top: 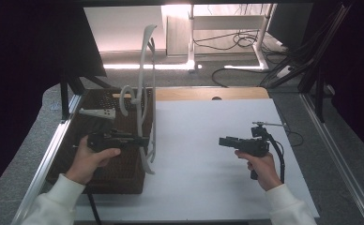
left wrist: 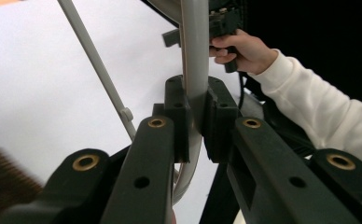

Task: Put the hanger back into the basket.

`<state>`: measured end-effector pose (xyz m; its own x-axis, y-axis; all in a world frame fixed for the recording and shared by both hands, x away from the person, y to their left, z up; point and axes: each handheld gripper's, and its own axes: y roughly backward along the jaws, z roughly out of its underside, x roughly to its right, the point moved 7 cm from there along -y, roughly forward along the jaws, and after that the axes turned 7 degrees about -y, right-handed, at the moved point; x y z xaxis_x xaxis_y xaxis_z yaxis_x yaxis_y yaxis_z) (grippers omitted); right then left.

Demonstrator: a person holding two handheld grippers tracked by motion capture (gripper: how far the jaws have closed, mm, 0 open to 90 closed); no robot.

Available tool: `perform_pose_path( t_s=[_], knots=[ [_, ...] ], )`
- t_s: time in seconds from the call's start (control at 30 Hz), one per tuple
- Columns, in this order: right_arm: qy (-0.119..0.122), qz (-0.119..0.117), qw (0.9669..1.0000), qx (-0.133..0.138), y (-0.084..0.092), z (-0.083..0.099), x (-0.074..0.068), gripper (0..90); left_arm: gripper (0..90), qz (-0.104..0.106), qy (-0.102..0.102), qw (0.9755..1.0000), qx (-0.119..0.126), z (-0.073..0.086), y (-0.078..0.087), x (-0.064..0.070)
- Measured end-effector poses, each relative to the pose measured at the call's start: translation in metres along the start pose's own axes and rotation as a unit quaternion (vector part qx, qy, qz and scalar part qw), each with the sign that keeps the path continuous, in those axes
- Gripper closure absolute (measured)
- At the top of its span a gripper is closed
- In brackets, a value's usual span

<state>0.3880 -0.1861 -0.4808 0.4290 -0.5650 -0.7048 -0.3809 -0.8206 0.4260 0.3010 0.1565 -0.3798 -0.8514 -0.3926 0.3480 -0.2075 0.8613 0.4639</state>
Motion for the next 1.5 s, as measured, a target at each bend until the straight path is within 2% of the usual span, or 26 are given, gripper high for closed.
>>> perform_pose_path(
  t_s=[0.37, 0.47, 0.63, 0.87, 1.03, 1.17, 1.33, 1.5],
  knots=[
    [-0.002, -0.002, 1.0, 0.003, 0.002, 0.001, -0.001, 40.7, 81.9, -0.027, 0.012, 0.9994, -0.018, 0.005, 0.054, -0.022],
    [0.0, -0.001, 1.0, 0.005, 0.002, 0.001, -0.001, 40.5, 81.9, -0.04, 0.015, 0.9988, -0.025, 0.006, 0.065, -0.027],
    [-0.002, 0.002, 1.0, 0.004, 0.002, 0.001, 0.0, 39.8, 81.9, -0.057, 0.007, 0.9975, -0.042, 0.011, 0.078, -0.034],
    [-0.003, 0.004, 1.0, 0.0, 0.0, 0.002, 0.001, 39.2, 81.9, -0.073, 0.004, 0.9946, -0.074, 0.028, 0.084, -0.049],
    [-0.003, 0.008, 1.0, 0.0, 0.0, 0.002, 0.003, 38.9, 81.9, -0.079, 0.009, 0.9938, -0.078, 0.039, 0.083, -0.058],
    [-0.002, 0.01, 0.9999, -0.001, 0.0, 0.002, 0.003, 38.7, 81.9, -0.089, 0.014, 0.9919, -0.09, 0.05, 0.081, -0.066],
    [-0.001, 0.014, 0.9999, -0.005, -0.001, 0.003, 0.005, 38.3, 81.9, -0.09, 0.008, 0.9889, -0.118, 0.062, 0.079, -0.069],
    [0.0, 0.014, 0.9999, -0.006, -0.002, 0.003, 0.005, 38.1, 81.9, -0.09, 0.005, 0.9883, -0.123, 0.069, 0.077, -0.072]
  ],
)
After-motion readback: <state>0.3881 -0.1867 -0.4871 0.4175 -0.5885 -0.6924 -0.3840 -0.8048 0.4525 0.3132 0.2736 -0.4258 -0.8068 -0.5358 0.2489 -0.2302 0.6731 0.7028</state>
